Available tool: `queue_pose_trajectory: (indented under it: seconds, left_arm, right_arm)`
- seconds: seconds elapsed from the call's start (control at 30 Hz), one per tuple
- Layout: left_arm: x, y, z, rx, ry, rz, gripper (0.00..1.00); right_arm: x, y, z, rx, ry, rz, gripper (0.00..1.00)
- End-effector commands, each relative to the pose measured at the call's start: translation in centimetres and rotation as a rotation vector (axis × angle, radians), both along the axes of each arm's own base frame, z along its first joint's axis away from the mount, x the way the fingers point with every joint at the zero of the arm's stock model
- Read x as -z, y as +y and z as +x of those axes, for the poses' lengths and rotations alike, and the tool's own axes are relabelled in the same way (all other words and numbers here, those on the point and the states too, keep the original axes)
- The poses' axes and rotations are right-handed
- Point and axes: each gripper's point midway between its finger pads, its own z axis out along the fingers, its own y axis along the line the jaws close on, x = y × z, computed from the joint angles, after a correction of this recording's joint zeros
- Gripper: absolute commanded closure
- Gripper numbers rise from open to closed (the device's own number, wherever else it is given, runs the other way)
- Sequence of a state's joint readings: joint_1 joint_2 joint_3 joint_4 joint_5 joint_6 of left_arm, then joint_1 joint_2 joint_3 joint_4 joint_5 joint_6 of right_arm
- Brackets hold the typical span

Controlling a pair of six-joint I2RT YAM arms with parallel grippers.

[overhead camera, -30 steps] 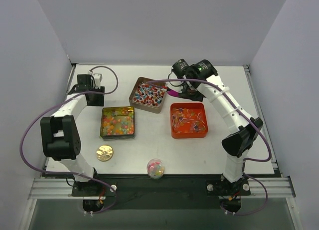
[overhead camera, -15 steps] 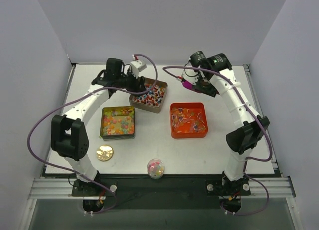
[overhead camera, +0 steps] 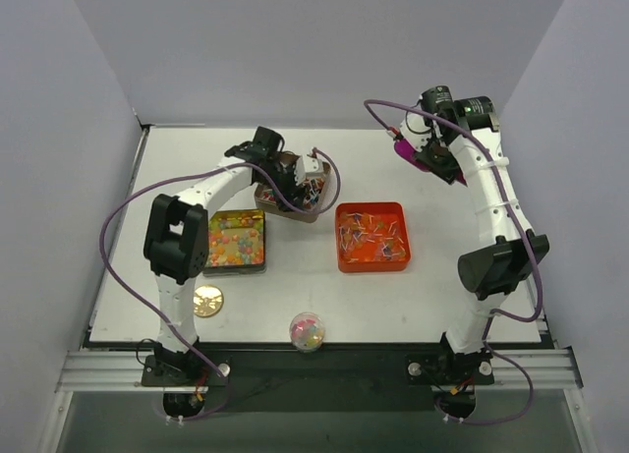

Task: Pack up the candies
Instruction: Move the storage box to the center of the board.

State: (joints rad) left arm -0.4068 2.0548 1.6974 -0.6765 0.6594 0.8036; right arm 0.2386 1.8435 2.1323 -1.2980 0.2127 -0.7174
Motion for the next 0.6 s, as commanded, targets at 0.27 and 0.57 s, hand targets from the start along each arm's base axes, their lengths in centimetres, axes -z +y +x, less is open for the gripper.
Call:
queue_pose_trajectory:
  seconds: [0.27, 0.57]
  left_arm:
    - [3.8, -1.9, -3.3, 0.224, -0.021, 0.144, 0.42]
    - [5.5, -3.6, -4.1, 0.215, -0.017, 0.187, 0.61]
  right_arm:
    - [-1.8, -0.4, -0.9, 0.039, -0.036, 0.080, 1.00]
    - [-2.0, -0.2, -0.7, 0.037, -0.044, 0.087, 1.00]
